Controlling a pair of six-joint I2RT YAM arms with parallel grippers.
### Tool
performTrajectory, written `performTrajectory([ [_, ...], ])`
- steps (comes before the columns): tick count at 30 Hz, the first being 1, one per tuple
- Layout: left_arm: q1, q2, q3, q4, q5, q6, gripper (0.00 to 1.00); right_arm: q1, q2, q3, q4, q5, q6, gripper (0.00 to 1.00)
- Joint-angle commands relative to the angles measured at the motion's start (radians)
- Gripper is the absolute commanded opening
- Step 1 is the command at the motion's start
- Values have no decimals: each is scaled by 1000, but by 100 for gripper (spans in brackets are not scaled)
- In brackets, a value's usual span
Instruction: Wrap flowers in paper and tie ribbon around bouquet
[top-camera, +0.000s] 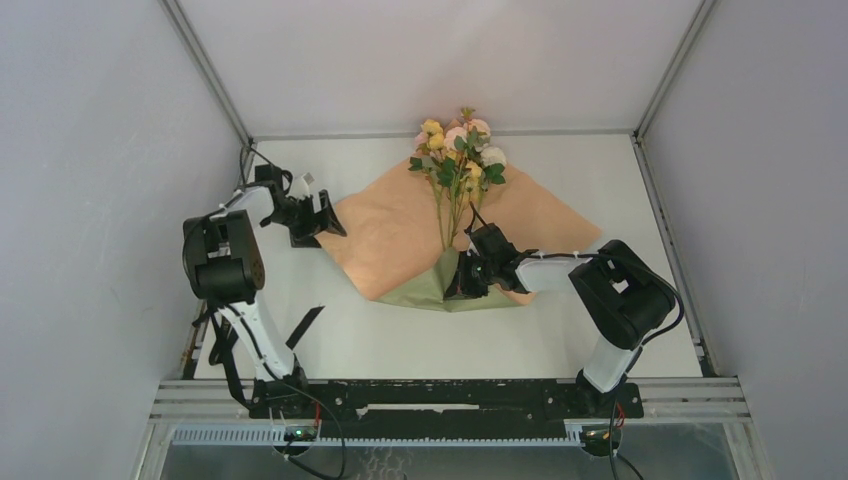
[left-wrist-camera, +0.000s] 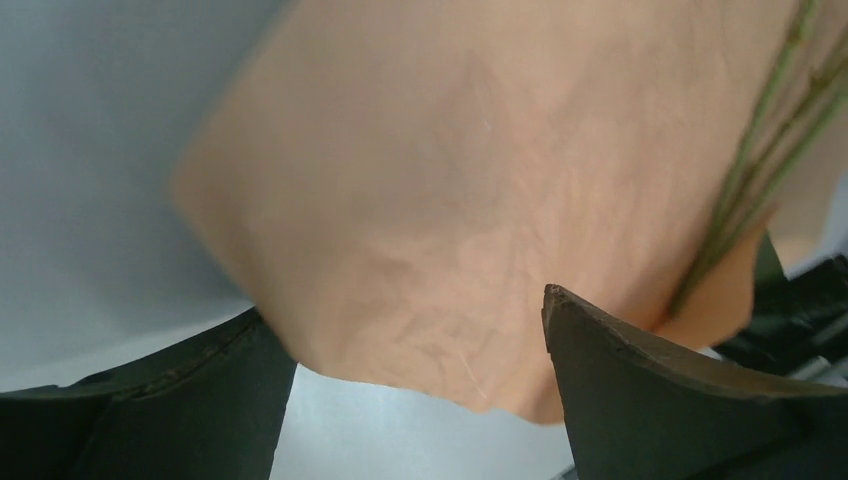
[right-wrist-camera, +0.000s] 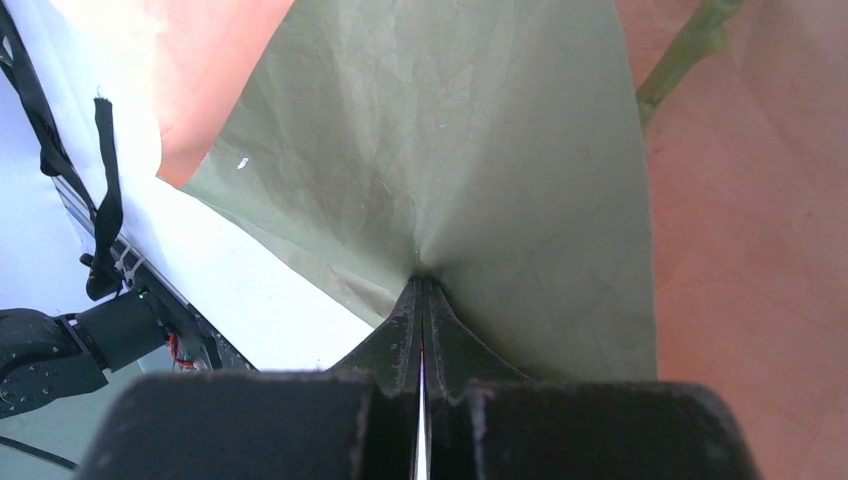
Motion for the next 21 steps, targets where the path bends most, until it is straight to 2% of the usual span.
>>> performTrajectory([
  [1,-32,-56,-110,-44,205,5,92,3,-3,12,-9,12,1,0],
  [5,-38,-108,-160,-11,270,-14,92,7,-1,14,-7,14,2,0],
  [8,-39,-140,-172,2,297,-21,84,8,1,14,-5,15,4,0],
  [10,-38,-160,-171,10,282,-15,72,8,2,14,-4,16,4,0],
  [13,-39,-183,-186,40,254,-13,43,8,-1,14,0,17,7,0],
  [18,-58,-199,-198,45,249,14,2,17,-4,14,47,-16,-3,0],
  [21,-75,-225,-200,45,239,33,0,30,-21,14,103,-57,-22,0],
])
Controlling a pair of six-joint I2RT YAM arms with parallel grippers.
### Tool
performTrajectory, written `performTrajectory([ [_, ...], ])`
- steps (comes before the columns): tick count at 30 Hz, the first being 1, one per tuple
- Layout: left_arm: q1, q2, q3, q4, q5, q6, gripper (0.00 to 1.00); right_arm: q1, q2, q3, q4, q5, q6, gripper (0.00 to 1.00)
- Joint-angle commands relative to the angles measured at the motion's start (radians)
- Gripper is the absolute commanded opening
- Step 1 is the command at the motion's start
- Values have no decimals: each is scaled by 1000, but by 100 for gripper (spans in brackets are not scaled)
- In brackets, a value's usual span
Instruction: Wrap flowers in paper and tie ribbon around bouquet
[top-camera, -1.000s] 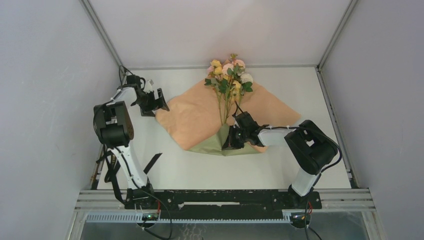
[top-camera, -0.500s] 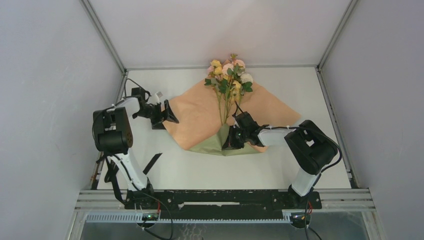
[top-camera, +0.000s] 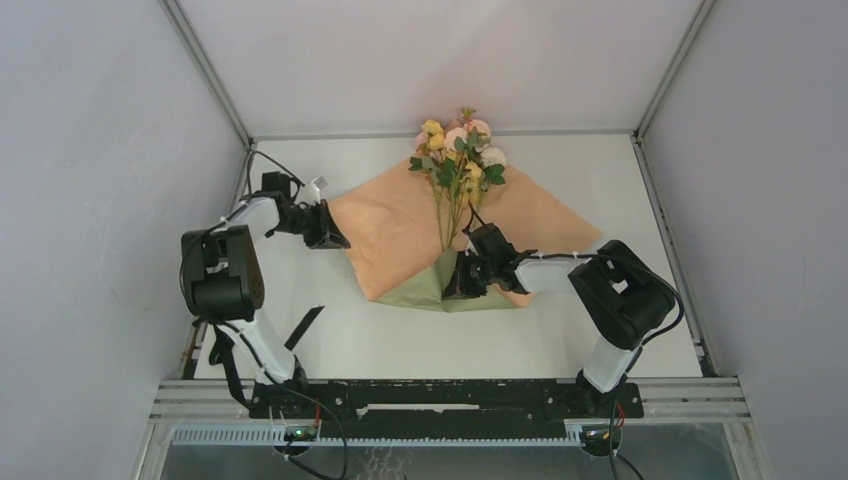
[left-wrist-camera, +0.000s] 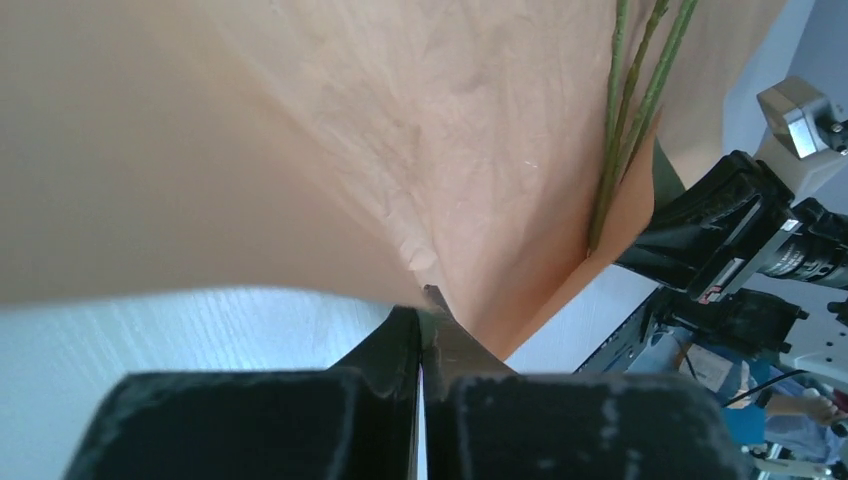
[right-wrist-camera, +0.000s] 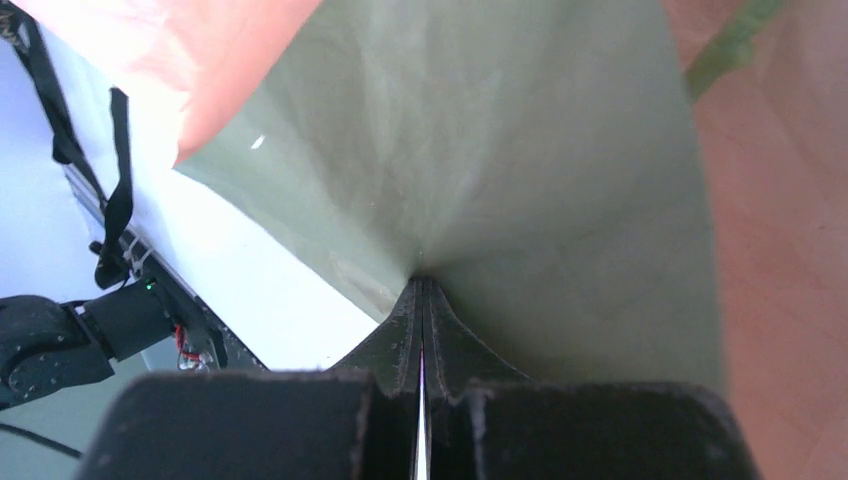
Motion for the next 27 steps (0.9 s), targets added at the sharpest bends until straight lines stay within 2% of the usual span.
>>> performTrajectory([
  [1,-34,-77,-20,18,4,40,0,32,-30,17,113,-59,-31,0],
  [6,-68,-134,-29,16,-44,63,0,68,-24,78,121,-58,-78,0],
  [12,-102,-217,-26,-34,-54,147,0,42,79,113,148,-60,-28,0],
  [20,-274,-321,21,-85,-42,177,0,19,149,114,141,-35,13,0],
  [27,-434,-255,187,-92,-18,104,0,9,145,88,193,-63,59,0],
])
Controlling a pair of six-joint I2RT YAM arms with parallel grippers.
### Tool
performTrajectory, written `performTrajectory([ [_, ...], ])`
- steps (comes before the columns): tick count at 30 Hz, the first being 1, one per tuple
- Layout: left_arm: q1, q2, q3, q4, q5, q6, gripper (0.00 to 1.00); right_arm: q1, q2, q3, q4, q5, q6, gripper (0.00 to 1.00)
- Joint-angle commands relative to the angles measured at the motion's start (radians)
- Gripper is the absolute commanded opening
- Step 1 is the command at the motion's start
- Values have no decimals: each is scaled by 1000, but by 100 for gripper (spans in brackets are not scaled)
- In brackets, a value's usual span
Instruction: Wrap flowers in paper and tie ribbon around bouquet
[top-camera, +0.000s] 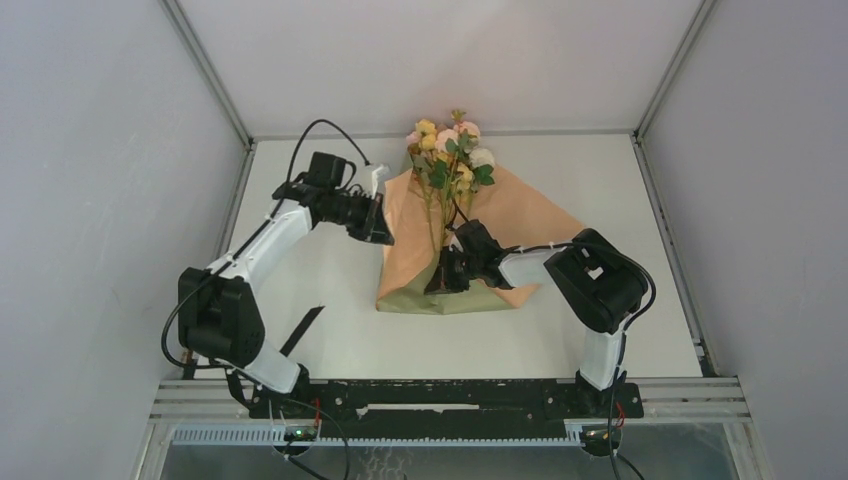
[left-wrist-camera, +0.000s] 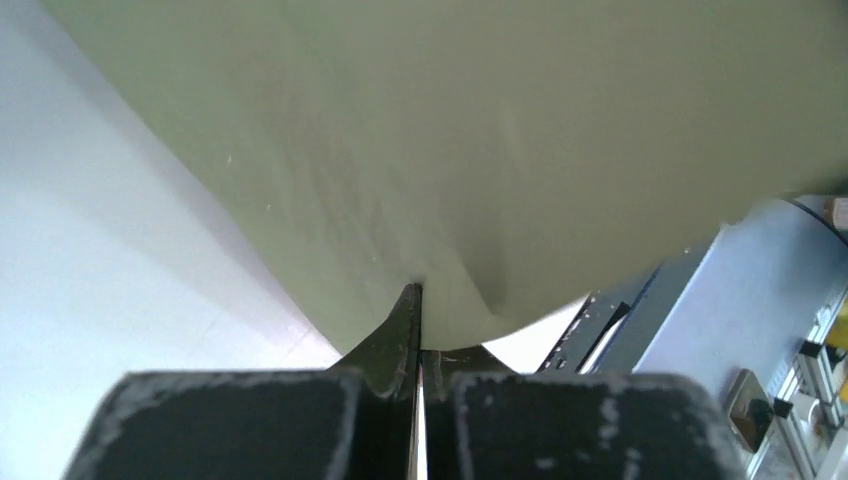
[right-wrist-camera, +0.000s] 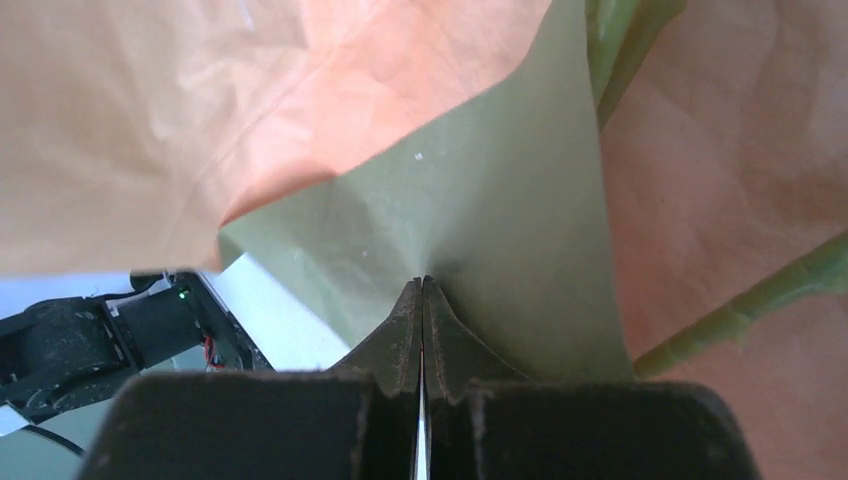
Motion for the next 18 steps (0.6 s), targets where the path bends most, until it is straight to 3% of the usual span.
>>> performTrajectory([
  [1,-86,45,183,-9,46,-45,0,-17,-3,-19,78,-8,58,0],
  [8,-184,225,383,55,44,-166,0,-18,0,-90,237,-38,173,0],
  [18,-218,513,625,137,-20,-259,0,-19,-59,-166,341,-1,255,0],
])
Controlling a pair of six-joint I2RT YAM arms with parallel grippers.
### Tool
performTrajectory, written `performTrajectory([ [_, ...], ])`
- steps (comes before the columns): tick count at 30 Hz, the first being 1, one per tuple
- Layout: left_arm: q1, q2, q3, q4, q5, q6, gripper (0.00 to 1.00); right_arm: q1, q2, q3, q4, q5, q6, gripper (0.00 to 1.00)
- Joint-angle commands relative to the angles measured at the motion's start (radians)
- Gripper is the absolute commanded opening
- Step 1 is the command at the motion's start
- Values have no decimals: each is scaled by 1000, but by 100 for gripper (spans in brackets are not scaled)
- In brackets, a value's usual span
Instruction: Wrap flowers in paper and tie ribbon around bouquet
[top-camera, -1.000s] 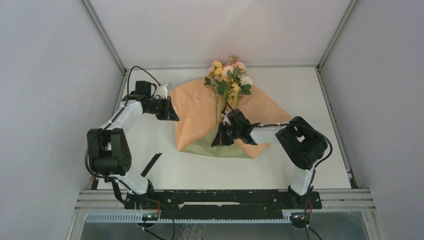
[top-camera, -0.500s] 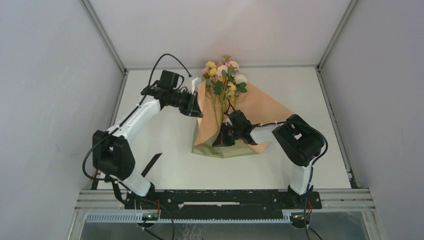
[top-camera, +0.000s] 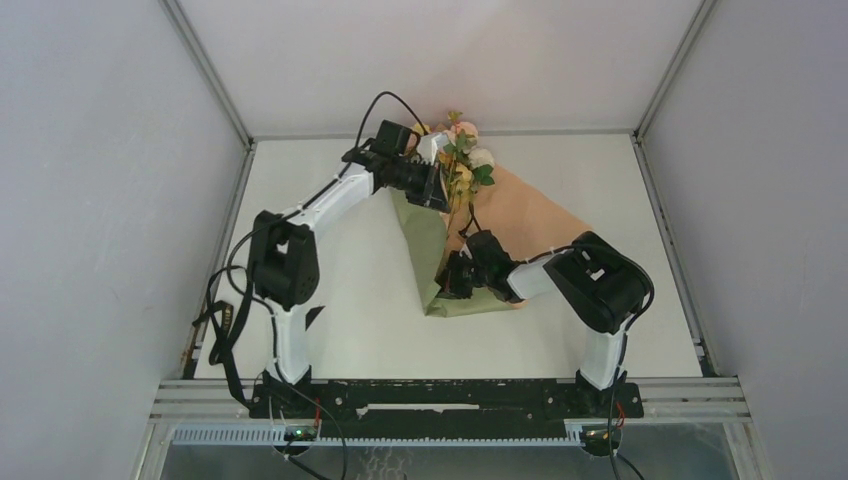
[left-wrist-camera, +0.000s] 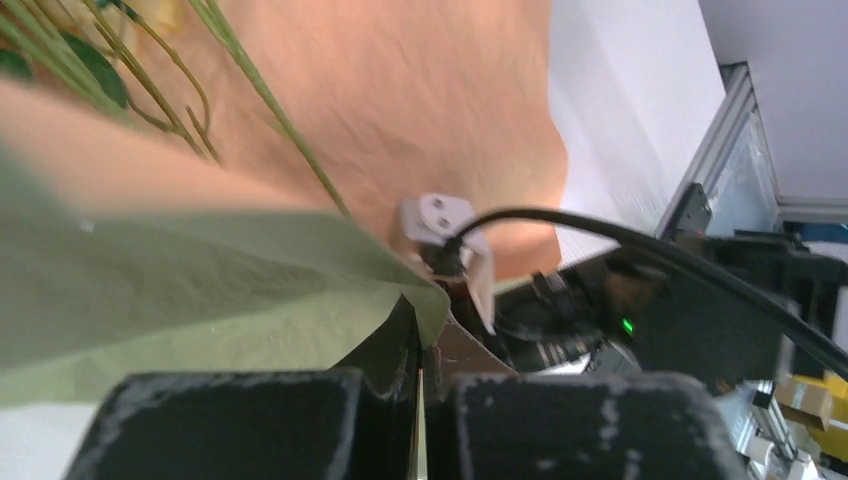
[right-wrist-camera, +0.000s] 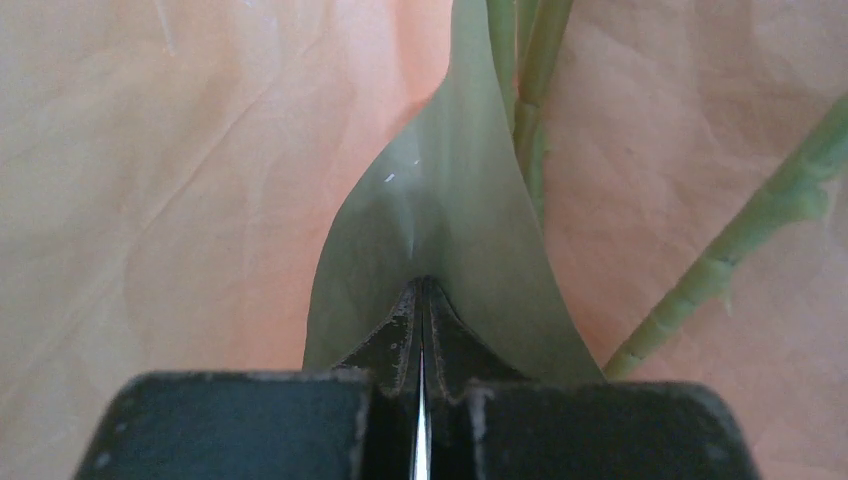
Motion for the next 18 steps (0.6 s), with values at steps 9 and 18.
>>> performTrajectory([
  [9,-28,241,196,86,-108,-37,0,18,-237,-112,17,162,82,0],
  [18,-55,298,177,74,-147,1,0,25,-471,-148,-369,334,-24,0],
])
